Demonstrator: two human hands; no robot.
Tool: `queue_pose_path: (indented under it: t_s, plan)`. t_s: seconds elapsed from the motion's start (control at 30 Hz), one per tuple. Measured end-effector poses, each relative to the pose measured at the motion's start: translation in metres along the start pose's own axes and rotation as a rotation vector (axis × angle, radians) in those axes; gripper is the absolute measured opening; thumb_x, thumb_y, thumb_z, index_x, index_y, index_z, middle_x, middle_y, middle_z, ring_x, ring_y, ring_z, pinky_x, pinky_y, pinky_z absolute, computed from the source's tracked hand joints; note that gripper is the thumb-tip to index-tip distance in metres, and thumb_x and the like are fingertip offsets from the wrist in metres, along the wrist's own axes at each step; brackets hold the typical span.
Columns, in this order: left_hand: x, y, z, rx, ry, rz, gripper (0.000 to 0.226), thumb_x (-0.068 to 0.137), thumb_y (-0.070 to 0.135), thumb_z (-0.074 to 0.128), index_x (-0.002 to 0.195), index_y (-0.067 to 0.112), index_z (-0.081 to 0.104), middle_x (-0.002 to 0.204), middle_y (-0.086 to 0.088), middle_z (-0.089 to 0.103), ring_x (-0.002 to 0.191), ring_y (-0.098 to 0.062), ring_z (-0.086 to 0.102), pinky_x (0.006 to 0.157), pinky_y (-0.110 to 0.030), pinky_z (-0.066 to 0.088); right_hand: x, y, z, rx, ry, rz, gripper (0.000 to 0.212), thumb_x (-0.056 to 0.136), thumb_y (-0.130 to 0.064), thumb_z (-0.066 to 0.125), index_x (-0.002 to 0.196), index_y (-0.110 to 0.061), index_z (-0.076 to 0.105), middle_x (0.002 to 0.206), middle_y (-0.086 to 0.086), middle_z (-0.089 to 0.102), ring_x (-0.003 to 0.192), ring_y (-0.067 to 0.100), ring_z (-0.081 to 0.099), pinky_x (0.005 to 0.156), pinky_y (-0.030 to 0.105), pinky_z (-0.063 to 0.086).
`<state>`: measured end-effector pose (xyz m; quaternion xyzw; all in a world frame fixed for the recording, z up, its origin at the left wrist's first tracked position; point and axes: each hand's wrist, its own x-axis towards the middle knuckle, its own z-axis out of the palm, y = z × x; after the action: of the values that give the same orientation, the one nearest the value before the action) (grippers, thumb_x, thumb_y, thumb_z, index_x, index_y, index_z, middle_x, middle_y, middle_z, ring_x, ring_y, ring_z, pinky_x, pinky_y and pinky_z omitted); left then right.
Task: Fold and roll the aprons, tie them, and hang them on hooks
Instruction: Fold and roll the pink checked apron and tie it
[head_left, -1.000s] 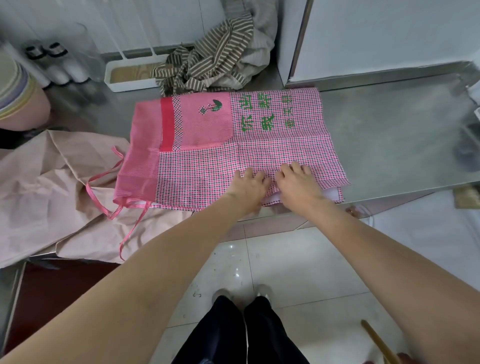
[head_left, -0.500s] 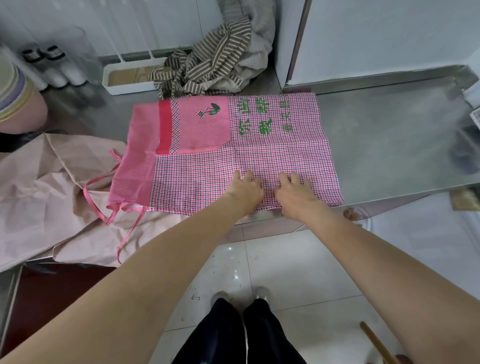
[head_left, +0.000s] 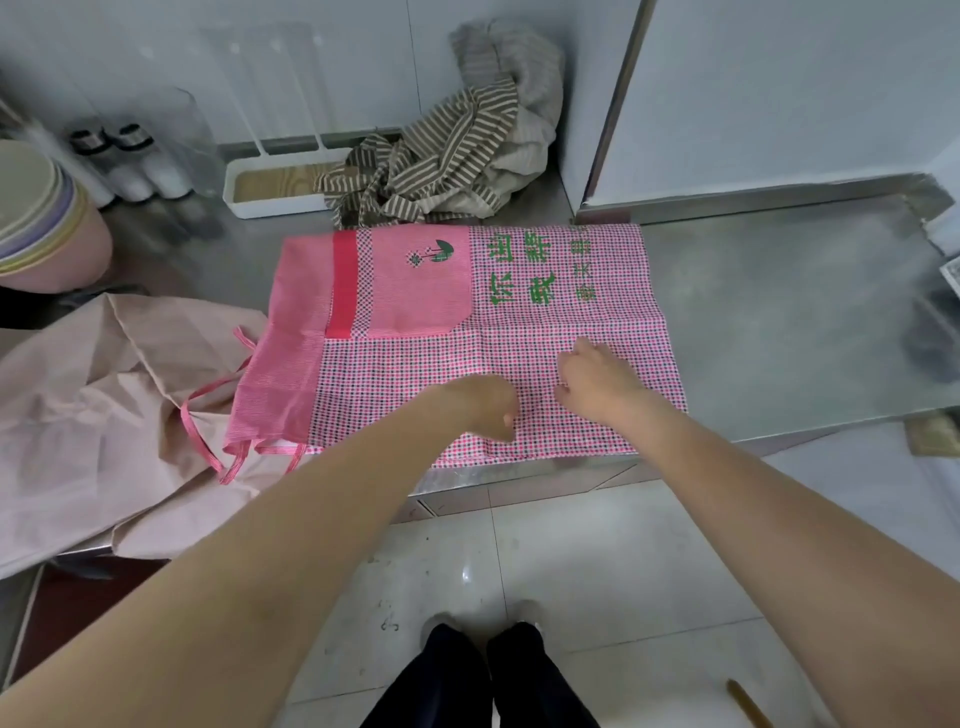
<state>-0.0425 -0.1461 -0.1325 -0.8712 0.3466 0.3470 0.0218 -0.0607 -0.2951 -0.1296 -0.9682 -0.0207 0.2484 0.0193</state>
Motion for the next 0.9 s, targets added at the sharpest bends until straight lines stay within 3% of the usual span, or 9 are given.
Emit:
queue_pose_path:
  t_s: [0.13, 0.27, 0.4, 0.53, 0.67, 0.8, 0.9]
  plan:
    - [0.012, -0.021, -0.023, 0.002, 0.276, -0.140, 0.029, 0.091, 0.015, 0.048, 0.119, 0.006, 0.054, 0.121, -0.013, 0.049, 0.113, -0.029, 0.049, 0.094, -0.041, 0.046, 0.030, 0.009, -0.016, -0.039, 0.069, -0.018, 0.054, 0.089, -0.009, 0.053, 0.140, -0.012, 0.035, 0.149, 0.012, 0.022, 0.135, 0.033, 0.025, 0.106, 0.047, 0.036]
    - [0.039, -0.038, -0.055, 0.042, 0.367, -0.280, 0.053, 0.092, 0.019, 0.049, 0.140, 0.005, 0.031, 0.145, -0.015, 0.028, 0.134, -0.031, 0.029, 0.107, -0.042, 0.033, 0.073, 0.021, -0.043, -0.023, 0.121, -0.038, 0.072, 0.088, -0.007, 0.056, 0.149, -0.014, 0.017, 0.158, 0.008, 0.004, 0.144, 0.031, 0.009, 0.116, 0.047, 0.020]
    - [0.075, -0.056, -0.085, 0.052, 0.299, -0.343, 0.090, 0.089, 0.037, 0.059, 0.149, 0.003, 0.002, 0.157, -0.013, -0.007, 0.145, -0.030, -0.004, 0.117, -0.044, 0.009, 0.126, 0.026, -0.067, -0.018, 0.066, -0.120, 0.085, 0.088, -0.018, 0.061, 0.151, -0.014, 0.004, 0.159, 0.007, -0.003, 0.146, 0.027, 0.004, 0.118, 0.046, 0.014]
    - [0.102, -0.072, -0.093, 0.089, 0.177, -0.371, 0.121, 0.072, 0.052, 0.070, 0.147, 0.003, -0.012, 0.155, -0.013, -0.017, 0.143, -0.032, -0.013, 0.117, -0.048, 0.003, 0.159, 0.019, -0.070, -0.085, -0.052, -0.237, 0.105, 0.080, -0.043, 0.068, 0.150, -0.016, -0.005, 0.158, 0.004, -0.012, 0.145, 0.027, -0.007, 0.116, 0.052, 0.006]
    - [0.107, -0.085, -0.091, -0.030, 0.044, -0.413, 0.123, 0.068, 0.052, 0.073, 0.149, 0.018, -0.013, 0.154, -0.013, -0.021, 0.140, -0.039, -0.018, 0.111, -0.059, 0.004, 0.176, 0.020, -0.064, -0.075, -0.197, -0.254, 0.113, 0.073, -0.051, 0.072, 0.150, -0.029, -0.008, 0.156, 0.000, -0.022, 0.142, 0.038, -0.018, 0.112, 0.060, -0.002]
    - [0.106, -0.094, -0.087, -0.129, 0.008, -0.381, 0.125, 0.066, 0.052, 0.074, 0.147, 0.028, -0.018, 0.151, -0.011, -0.029, 0.136, -0.043, -0.023, 0.107, -0.065, 0.002, 0.188, 0.030, -0.073, -0.022, -0.181, -0.181, 0.106, 0.073, -0.048, 0.073, 0.150, -0.031, 0.003, 0.157, 0.005, -0.013, 0.142, 0.040, -0.007, 0.110, 0.062, 0.009]
    - [0.109, -0.096, -0.090, -0.148, -0.012, -0.380, 0.125, 0.066, 0.051, 0.075, 0.146, 0.027, -0.018, 0.151, -0.012, -0.030, 0.136, -0.043, -0.024, 0.106, -0.065, 0.002, 0.203, 0.027, -0.079, 0.028, 0.022, -0.174, 0.070, 0.091, -0.036, 0.057, 0.146, -0.013, 0.020, 0.151, 0.013, 0.021, 0.136, 0.038, 0.024, 0.108, 0.051, 0.029]
